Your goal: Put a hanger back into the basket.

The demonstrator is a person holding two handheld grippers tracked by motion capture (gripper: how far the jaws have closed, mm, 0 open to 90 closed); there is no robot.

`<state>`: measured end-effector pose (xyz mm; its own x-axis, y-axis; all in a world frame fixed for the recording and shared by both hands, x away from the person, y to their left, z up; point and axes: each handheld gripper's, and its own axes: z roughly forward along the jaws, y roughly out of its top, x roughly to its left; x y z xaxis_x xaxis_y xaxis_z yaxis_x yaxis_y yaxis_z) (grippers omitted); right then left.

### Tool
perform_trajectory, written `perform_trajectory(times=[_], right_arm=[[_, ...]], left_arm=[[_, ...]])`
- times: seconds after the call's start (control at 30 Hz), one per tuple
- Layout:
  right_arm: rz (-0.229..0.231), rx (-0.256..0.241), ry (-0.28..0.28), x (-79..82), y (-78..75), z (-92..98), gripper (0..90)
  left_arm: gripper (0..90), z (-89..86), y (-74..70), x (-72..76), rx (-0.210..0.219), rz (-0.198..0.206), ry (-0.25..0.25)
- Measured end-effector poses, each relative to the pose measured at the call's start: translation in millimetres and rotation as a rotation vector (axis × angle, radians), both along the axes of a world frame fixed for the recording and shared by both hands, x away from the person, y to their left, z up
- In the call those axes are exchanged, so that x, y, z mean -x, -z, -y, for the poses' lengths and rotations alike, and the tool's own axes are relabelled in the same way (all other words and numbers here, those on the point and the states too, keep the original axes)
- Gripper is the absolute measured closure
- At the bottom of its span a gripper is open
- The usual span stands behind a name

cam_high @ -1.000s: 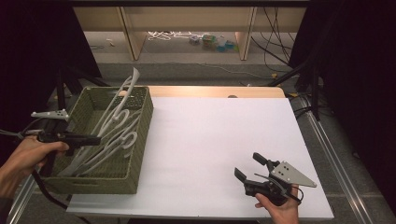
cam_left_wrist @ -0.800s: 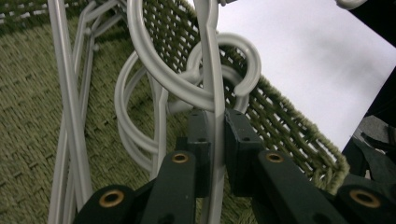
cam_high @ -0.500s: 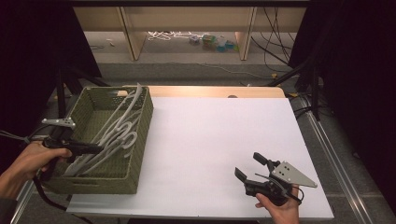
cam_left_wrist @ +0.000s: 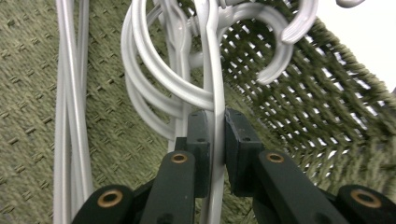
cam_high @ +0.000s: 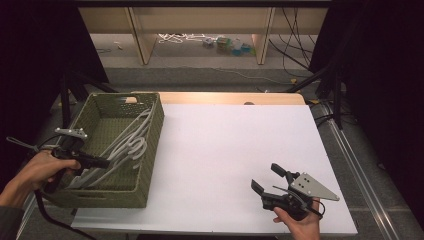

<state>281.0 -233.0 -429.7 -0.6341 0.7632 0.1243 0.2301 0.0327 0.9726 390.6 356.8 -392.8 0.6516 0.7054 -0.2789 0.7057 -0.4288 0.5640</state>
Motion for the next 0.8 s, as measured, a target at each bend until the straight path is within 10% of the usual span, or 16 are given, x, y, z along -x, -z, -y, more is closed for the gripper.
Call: perform_trajectory(times=[0.47,0.8], right_arm=[[0.006,-0.007,-0.005,-0.2,0.1,-0.3,15.9],[0.004,-0.005,-0.009,-0.3,0.2,-0.4,15.9]], left_arm=[[79.2,0.4,1.8,0.1,-0.037,0.001,-0.044],[56.7,2.6,-5.8,3.1,-0.06,0.066,-0.098]])
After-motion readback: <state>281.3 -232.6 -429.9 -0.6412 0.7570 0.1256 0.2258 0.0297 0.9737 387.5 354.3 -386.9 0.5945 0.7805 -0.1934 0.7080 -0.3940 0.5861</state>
